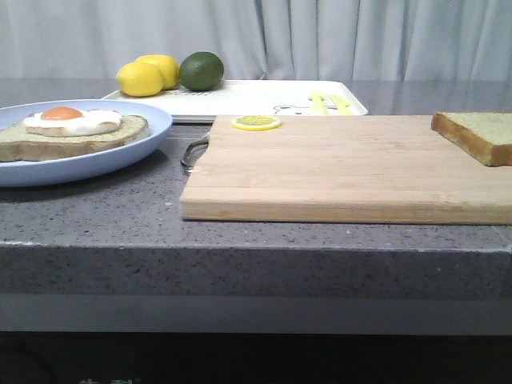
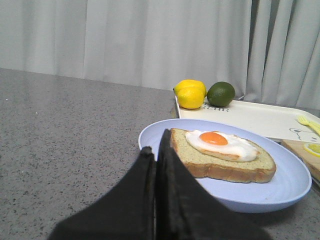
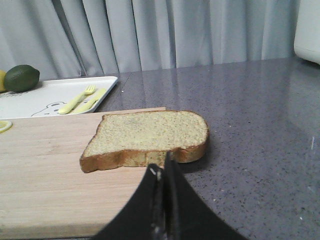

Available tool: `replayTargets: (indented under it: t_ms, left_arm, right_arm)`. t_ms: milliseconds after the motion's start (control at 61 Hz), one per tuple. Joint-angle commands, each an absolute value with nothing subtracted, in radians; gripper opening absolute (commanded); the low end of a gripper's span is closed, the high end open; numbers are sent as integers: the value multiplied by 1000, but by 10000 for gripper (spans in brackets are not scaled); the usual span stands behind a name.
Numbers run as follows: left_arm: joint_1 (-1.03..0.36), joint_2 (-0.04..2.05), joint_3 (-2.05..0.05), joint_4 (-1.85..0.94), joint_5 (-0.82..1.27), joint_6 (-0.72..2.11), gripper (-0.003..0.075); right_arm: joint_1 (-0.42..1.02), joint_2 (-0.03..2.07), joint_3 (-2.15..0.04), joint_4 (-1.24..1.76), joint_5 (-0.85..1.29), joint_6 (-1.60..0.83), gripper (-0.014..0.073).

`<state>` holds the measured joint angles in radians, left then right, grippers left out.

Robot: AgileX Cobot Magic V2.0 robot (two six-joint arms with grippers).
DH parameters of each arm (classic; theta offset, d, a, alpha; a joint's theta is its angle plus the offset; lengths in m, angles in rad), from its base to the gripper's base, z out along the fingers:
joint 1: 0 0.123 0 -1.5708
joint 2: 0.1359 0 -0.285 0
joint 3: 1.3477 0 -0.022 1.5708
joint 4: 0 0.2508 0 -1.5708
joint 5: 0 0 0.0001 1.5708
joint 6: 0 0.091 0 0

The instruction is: Place bread and move sandwich to tray

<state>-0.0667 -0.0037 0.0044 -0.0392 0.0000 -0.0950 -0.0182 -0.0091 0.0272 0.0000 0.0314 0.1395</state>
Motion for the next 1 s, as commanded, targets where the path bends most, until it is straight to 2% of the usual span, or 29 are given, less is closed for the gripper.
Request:
replayTargets:
  t_ms: [0,246,525,869,984]
  left_arm:
    - [-65,-26,5,-38,-112,-101,-20]
    - [-65,-26,-42,-40,-103,-101,-20]
    - [-65,22,-333,-41,92,-101,-20]
    - [-65,336,-785,-37,494,-97,-20]
    - [-65,419,-862,-37,558,-97,-20]
  right_arm:
    - [-23,-28,24,-9,-63,136,-69]
    - [-23,-28,-15,0,-174,136,-69]
    - [-23,30,-345,-57,188,132,-69]
    - [-23,335,-773,-82,532,132,-69]
    - [-23,415,-843,-73,622,132,-69]
